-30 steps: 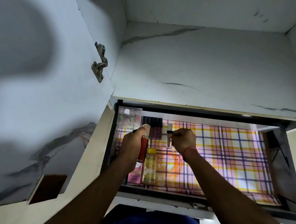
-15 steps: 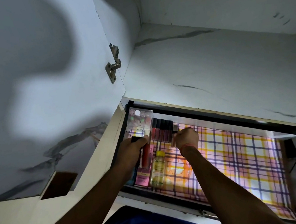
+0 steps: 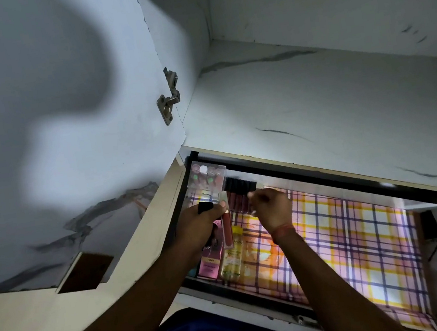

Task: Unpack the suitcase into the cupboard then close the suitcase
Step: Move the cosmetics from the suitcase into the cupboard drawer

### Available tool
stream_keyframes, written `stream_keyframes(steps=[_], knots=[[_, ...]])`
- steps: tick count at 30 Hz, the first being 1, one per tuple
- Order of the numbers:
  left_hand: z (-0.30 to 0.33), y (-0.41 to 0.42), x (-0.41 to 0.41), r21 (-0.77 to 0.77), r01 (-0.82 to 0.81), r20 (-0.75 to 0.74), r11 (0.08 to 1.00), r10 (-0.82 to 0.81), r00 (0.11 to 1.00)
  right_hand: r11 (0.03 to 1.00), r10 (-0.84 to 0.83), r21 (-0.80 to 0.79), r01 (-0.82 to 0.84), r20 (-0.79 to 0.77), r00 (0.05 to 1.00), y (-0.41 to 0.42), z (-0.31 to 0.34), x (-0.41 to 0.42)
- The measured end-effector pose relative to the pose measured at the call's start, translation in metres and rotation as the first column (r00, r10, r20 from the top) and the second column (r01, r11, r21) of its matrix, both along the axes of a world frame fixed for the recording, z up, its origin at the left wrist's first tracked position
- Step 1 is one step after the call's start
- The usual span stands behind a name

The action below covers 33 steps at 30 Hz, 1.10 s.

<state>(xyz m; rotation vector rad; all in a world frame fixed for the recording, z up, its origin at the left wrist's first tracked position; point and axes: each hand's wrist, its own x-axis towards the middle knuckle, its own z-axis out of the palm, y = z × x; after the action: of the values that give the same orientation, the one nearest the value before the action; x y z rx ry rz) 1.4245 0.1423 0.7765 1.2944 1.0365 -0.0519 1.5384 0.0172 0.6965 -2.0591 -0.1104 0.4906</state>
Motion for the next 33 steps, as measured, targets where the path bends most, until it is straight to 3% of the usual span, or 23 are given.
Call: stream_keyframes(steps=[2, 3, 5, 8, 11, 15, 18, 22, 26, 33], knots=[[-0.002, -0.003, 0.004, 0.018, -0.017, 0.009, 1.0, 0.017, 1.0, 0.944, 0.073, 0.329, 0.038, -0.317, 0.946, -0.005, 0.023, -0.018], [-0.002, -0.005, 0.006, 0.022, -0.02, 0.023, 1.0, 0.02, 1.0, 0.916, 0.137, 0.399, 0.035, -0.395, 0.908, -0.009, 0.029, -0.025], [-0.002, -0.01, 0.012, 0.031, -0.026, 0.052, 0.999, 0.024, 0.998, 0.902, 0.21, 0.432, -0.018, -0.401, 0.892, -0.016, 0.037, -0.036], [-0.004, -0.018, 0.018, 0.054, -0.011, 0.032, 0.998, 0.009, 0.999, 0.904, 0.182, 0.427, -0.013, -0.357, 0.916, -0.023, 0.038, -0.042], [-0.01, -0.022, 0.021, 0.036, 0.0, -0.06, 0.999, 0.002, 0.998, 0.933, 0.133, 0.36, -0.003, -0.337, 0.932, -0.026, 0.03, -0.037], [-0.015, -0.02, 0.02, -0.224, -0.115, -0.098, 0.968, 0.095, 0.991, 0.995, -0.035, 0.08, 0.052, -0.205, 0.978, -0.032, -0.003, -0.023], [-0.014, -0.017, 0.014, -0.355, -0.145, -0.091, 0.924, 0.12, 0.989, 0.978, -0.167, -0.145, 0.151, -0.11, 0.98, -0.033, -0.018, -0.013], [-0.013, -0.01, 0.008, -0.44, -0.076, -0.082, 0.895, 0.044, 0.996, 0.946, -0.223, -0.261, 0.191, -0.097, 0.97, -0.024, -0.022, -0.001], [-0.013, -0.009, 0.008, -0.405, -0.014, -0.088, 0.914, -0.023, 0.996, 0.922, -0.145, -0.371, 0.111, -0.065, 0.987, -0.017, -0.022, 0.003], [-0.014, -0.016, 0.007, -0.298, 0.015, -0.042, 0.954, -0.029, 0.999, 0.903, -0.094, -0.424, 0.076, -0.021, 0.995, -0.012, -0.019, 0.006]])
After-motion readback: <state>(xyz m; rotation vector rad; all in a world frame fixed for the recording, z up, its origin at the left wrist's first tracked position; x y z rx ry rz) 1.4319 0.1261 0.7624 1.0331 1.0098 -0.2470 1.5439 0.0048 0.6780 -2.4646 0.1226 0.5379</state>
